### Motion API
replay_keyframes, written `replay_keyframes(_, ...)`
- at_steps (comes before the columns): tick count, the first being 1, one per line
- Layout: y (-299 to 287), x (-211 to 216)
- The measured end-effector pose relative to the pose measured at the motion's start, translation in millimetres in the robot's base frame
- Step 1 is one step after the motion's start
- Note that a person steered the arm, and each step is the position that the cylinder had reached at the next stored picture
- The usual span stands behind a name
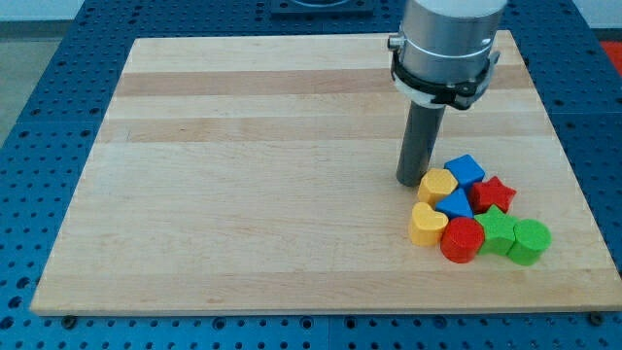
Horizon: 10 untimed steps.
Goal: Slide the red circle and the yellow heart up a bit
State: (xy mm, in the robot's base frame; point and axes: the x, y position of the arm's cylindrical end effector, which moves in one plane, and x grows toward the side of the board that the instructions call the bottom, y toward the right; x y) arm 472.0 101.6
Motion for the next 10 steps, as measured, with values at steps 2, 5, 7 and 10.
replay_keyframes(2,-5,-5)
replay_keyframes(5,-64,38)
replay_keyframes(7,-40,121)
replay_keyframes(10,67,127)
